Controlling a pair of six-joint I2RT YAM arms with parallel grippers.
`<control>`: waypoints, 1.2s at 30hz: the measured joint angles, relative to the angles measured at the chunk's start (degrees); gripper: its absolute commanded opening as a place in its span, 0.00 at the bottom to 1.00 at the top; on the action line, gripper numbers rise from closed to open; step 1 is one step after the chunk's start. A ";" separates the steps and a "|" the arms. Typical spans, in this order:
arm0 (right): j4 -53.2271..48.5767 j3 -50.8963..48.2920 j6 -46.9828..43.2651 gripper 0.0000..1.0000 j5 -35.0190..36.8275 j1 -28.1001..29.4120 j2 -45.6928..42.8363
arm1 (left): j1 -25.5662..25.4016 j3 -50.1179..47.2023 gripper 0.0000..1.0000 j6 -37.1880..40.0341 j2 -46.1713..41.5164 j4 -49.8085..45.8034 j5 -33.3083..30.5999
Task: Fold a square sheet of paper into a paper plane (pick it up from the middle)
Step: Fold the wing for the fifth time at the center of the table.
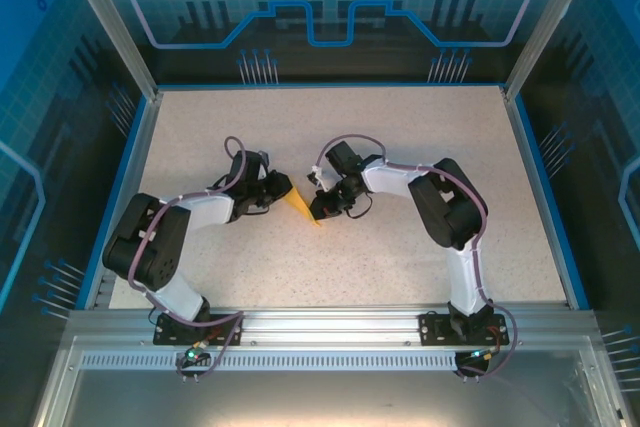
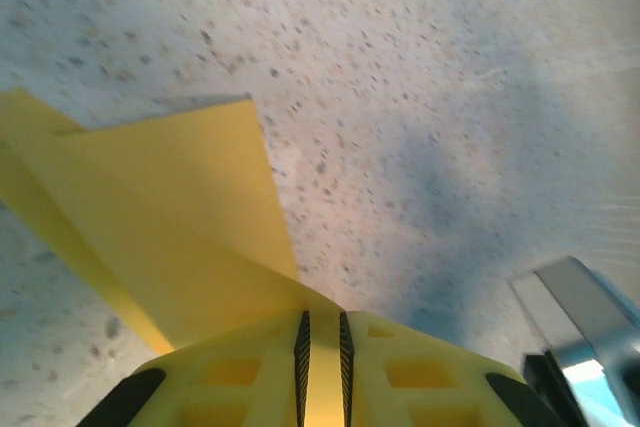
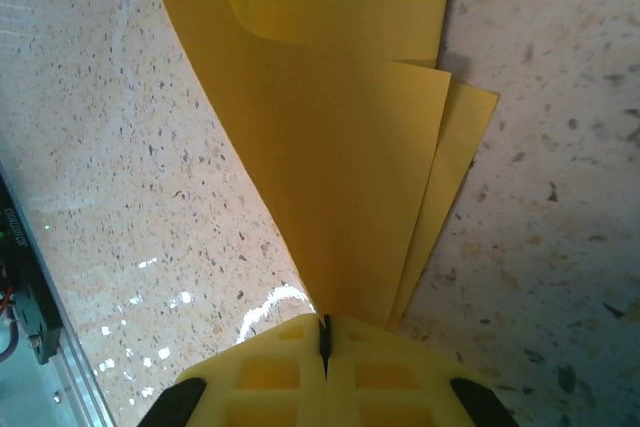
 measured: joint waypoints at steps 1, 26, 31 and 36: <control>-0.28 0.07 0.07 0.04 -0.15 0.00 0.24 | 0.00 -0.66 0.20 -0.33 -0.11 0.83 0.72; -2.80 2.12 3.02 0.03 -5.22 -1.14 3.58 | -3.02 -9.86 0.22 -3.34 -9.03 9.01 -0.90; -2.78 2.19 3.23 0.04 -5.66 -1.25 3.78 | -3.56 -10.36 0.18 -3.28 -10.29 10.45 -1.07; -3.10 3.08 3.89 0.03 -6.78 -1.40 4.66 | -4.68 -12.83 0.13 -3.10 -9.44 11.89 0.92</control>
